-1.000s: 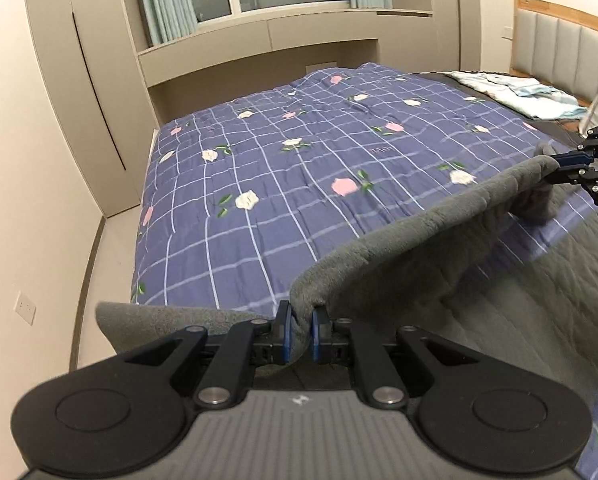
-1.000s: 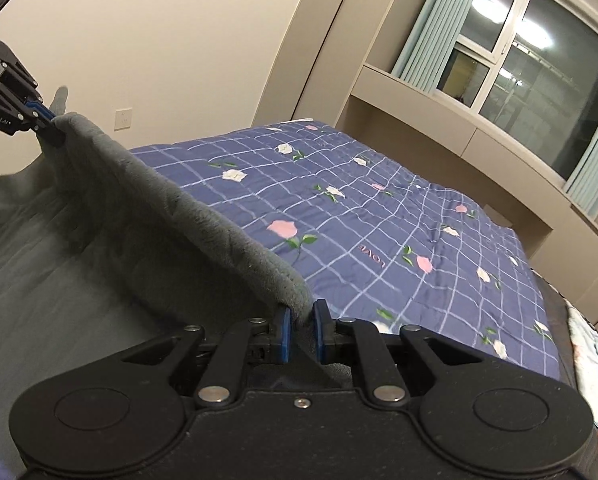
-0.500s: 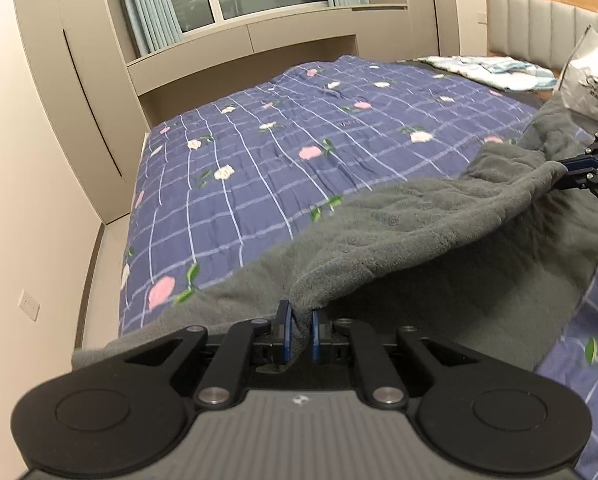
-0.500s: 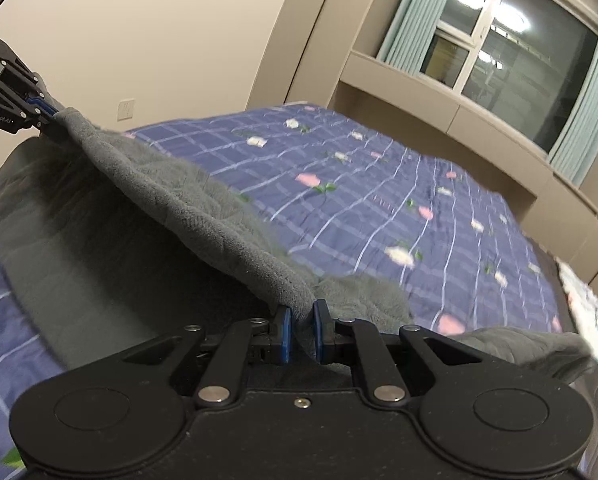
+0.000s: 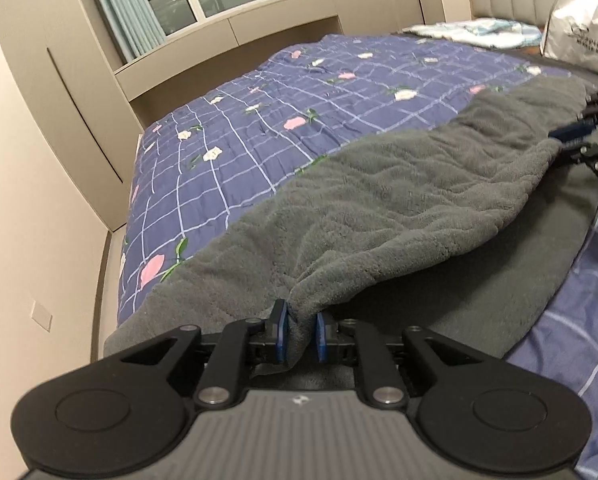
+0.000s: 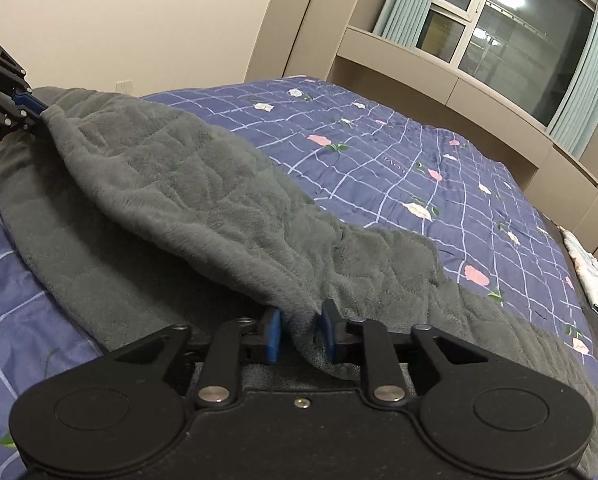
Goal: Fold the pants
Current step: 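Lift the waistband with both grippers and fold it over toward the pant cuffs, then open both grippers and release the folded waistband onto the legs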
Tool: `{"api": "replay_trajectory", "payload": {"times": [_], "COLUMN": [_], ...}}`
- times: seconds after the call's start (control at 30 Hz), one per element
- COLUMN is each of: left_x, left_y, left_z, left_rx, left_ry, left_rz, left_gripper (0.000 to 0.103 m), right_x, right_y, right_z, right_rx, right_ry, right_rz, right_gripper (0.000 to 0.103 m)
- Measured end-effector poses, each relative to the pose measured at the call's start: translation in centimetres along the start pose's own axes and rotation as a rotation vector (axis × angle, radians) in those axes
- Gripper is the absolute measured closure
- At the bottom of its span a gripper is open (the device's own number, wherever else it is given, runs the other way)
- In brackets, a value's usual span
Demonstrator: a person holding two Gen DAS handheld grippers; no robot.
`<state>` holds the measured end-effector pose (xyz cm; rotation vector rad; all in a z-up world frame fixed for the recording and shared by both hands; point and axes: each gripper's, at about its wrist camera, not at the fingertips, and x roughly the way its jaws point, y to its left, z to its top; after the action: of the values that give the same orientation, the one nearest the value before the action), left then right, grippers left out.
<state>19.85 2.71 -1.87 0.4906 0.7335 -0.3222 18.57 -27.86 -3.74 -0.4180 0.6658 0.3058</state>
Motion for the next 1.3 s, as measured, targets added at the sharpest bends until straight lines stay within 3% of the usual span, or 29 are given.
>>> {"api": "replay_trajectory", "payload": {"times": [0.1,0.2,0.4,0.73,1.1,1.2,1.27,1.3], "left_x": [0.3,-0.1,-2.0,-3.5,-1.8,-1.9,-2.3,-2.6], "left_y": [-0.4,-0.7,-0.8,-2.1,-2.8,-2.8,-2.9,-3.0], "left_z": [-0.1,-0.3,-1.1,-3.4,-3.9,-3.8,-3.5,-3.3], "left_rx": [0.020,0.041,0.053,0.074,0.115,0.092,0.060,0.038], "left_ry": [0.005,-0.006,-0.039,-0.042,-0.002,0.005,0.007,0.001], "left_rz": [0.005,0.015,0.012,-0.010,-0.011,-0.022,-0.054,-0.074], "left_gripper": [0.087,0.092,0.094,0.094,0.091,0.078,0.041,0.033], "right_x": [0.5,0.3,-1.7,-4.7,-3.2,-3.1,-3.3,-3.6], "right_y": [0.0,0.2,0.0,1.0,1.9,1.8,1.5,1.3], "right_z": [-0.1,-0.3,-0.8,-2.3,-3.2,-3.3,-3.3,-3.4], "right_rx": [0.000,-0.007,-0.013,-0.076,-0.119,-0.096,-0.068,-0.050], "right_ry": [0.014,0.014,-0.002,0.016,0.074,0.074,0.065,0.060], "right_rz": [0.011,0.022,0.024,0.026,0.038,0.038,0.041,0.041], "right_gripper": [0.079,0.090,0.097,0.098,0.097,0.088,0.076,0.062]}}
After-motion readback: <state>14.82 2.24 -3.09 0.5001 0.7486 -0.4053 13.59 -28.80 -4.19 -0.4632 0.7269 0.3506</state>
